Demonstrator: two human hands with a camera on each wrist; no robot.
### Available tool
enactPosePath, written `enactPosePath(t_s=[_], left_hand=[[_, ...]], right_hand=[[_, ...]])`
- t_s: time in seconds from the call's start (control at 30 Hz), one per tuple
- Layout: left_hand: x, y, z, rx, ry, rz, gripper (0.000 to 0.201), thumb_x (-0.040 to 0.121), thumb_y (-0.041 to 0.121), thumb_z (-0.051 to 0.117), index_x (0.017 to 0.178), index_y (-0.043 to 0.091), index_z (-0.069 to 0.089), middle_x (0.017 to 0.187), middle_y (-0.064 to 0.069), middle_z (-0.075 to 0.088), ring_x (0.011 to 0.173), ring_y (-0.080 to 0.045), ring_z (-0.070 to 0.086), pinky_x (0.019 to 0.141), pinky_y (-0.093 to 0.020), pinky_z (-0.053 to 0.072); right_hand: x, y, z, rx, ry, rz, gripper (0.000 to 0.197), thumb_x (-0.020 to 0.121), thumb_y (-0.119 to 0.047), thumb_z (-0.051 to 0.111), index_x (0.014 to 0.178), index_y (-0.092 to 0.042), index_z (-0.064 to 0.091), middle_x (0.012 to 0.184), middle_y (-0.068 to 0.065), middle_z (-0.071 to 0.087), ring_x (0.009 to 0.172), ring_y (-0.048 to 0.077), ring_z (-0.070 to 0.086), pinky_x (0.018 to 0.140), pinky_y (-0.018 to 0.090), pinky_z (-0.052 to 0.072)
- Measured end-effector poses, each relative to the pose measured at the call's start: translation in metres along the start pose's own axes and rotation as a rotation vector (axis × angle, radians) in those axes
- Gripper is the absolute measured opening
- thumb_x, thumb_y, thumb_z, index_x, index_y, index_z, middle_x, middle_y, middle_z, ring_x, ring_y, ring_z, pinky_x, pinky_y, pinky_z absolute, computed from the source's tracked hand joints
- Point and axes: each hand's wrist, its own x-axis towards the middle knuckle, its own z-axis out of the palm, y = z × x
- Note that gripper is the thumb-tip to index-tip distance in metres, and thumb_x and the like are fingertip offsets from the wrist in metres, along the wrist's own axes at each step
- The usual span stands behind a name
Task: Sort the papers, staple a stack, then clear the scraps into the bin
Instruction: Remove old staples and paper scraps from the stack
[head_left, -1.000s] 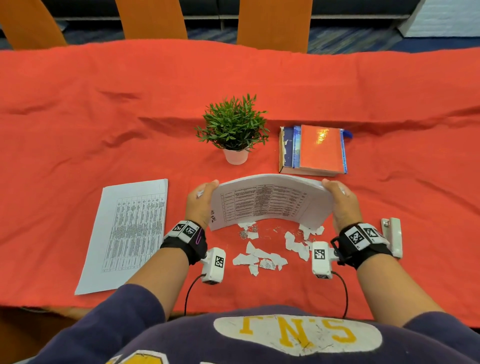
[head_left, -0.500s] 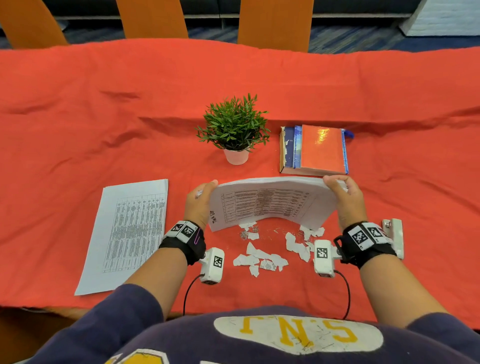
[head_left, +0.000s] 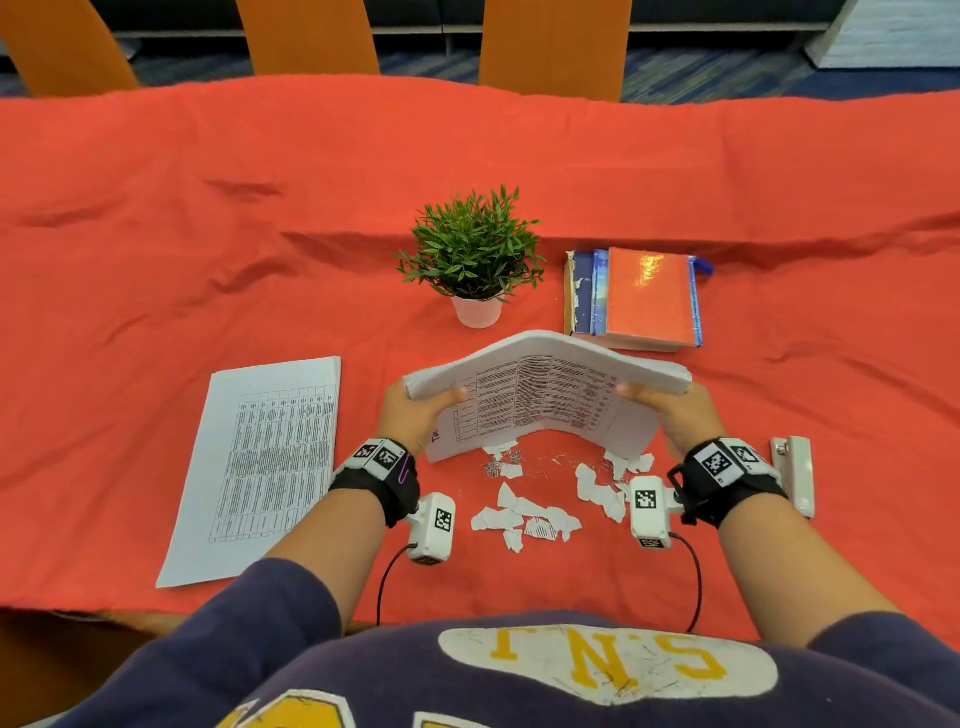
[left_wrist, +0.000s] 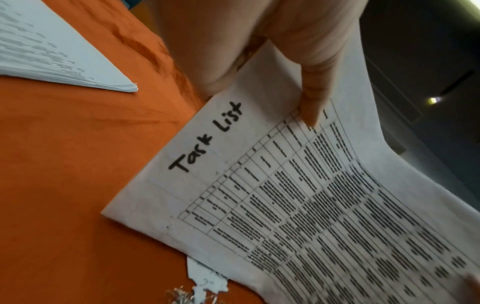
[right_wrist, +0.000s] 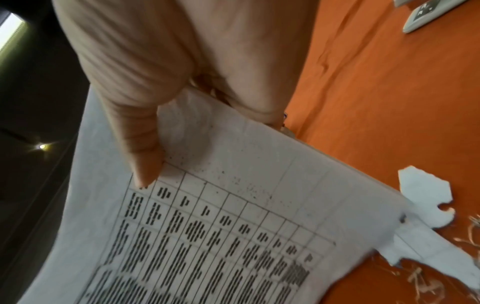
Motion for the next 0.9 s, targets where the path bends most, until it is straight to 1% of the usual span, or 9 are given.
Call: enactPosePath(t_s=[0.07,0.17,0.33,0.47,0.57,0.6,0.7,0.8,0.9], left_hand=[[0.003,0.001,-0.007,0.003,0.004,0.004,0.026,0.073,0.004,0.079,0.094,0.016,0.07,0.089,0.002,0.072,0.08,-0.009,0.067,0.068,-0.019,0.052],[0.006,-0.008,-0.015,0.081,-0.027,-0.015,0.024,0.072,0.006,0.081,0.091,0.013,0.07,0.088,-0.002,0.071,0.081,-0.015,0.065,0.07,-0.025,0.051],[0.004,-0.018,-0.005,0.048,-0.002,-0.101,0.038,0.073,0.01,0.081,0.109,0.006,0.07,0.102,-0.005,0.072,0.09,-0.013,0.067,0.065,-0.012,0.051],[0.006,-0.006,0.0,0.088,0.033,-0.044,0.034,0.076,0.012,0.078,0.109,0.008,0.069,0.101,-0.004,0.072,0.089,-0.013,0.068,0.066,-0.015,0.051],[0.004,0.02,0.003,0.136,0.036,0.051,0.033,0.078,0.009,0.076,0.109,0.003,0.069,0.101,-0.009,0.072,0.074,-0.002,0.068,0.064,-0.011,0.053],[0.004,0.029,0.004,0.14,0.028,0.08,0.031,0.078,0.009,0.076,0.108,0.004,0.069,0.102,-0.01,0.073,0.079,-0.007,0.069,0.071,-0.017,0.056],[-0.003,0.065,0.01,0.2,-0.009,0.188,0.022,0.078,0.008,0.074,0.1,0.013,0.07,0.098,-0.008,0.073,0.093,-0.024,0.069,0.086,-0.038,0.056],[-0.011,0.099,0.027,0.362,-0.059,0.366,0.009,0.078,0.014,0.072,0.087,0.014,0.072,0.078,-0.001,0.071,0.071,-0.018,0.065,0.068,-0.031,0.051],[-0.019,0.125,0.043,0.506,-0.11,0.514,0.008,0.078,0.019,0.069,0.071,0.017,0.065,0.058,0.005,0.056,0.055,-0.01,0.051,0.054,-0.029,0.039]], right_hand=[[0.002,-0.002,-0.007,-0.012,-0.013,0.006,0.034,0.06,-0.013,0.087,0.089,-0.018,0.072,0.097,0.007,0.073,0.09,0.018,0.067,0.086,0.037,0.05],[0.005,0.005,-0.014,-0.031,-0.051,0.057,0.066,0.035,-0.035,0.094,0.095,-0.016,0.073,0.101,0.009,0.073,0.101,0.025,0.066,0.091,0.04,0.05],[0.003,0.011,-0.001,-0.02,-0.063,0.06,0.088,0.025,-0.045,0.095,0.103,-0.012,0.071,0.101,0.006,0.075,0.1,0.024,0.069,0.085,0.035,0.052],[0.003,0.005,0.0,-0.037,-0.049,0.059,0.071,0.037,-0.033,0.094,0.102,-0.014,0.07,0.103,0.009,0.073,0.104,0.027,0.066,0.091,0.04,0.051],[0.003,-0.016,-0.006,-0.093,0.026,-0.014,0.06,0.05,-0.019,0.089,0.105,-0.016,0.065,0.104,0.004,0.069,0.098,0.021,0.063,0.084,0.035,0.05],[0.004,-0.027,-0.008,-0.156,0.082,-0.063,0.064,0.054,-0.021,0.087,0.112,-0.015,0.062,0.11,0.003,0.065,0.102,0.021,0.06,0.084,0.031,0.048],[0.0,-0.071,-0.007,-0.44,0.226,-0.359,0.076,0.064,-0.024,0.084,0.131,-0.021,0.048,0.135,0.001,0.048,0.126,0.019,0.044,0.106,0.032,0.035],[-0.011,-0.108,0.029,-0.715,0.014,-0.63,0.083,0.063,-0.031,0.086,0.135,-0.025,0.046,0.138,-0.002,0.047,0.129,0.016,0.04,0.111,0.034,0.027],[-0.01,-0.115,0.06,-0.9,-0.126,-0.606,0.054,0.069,-0.034,0.08,0.118,-0.039,0.059,0.114,-0.009,0.065,0.113,0.017,0.056,0.103,0.046,0.039]])
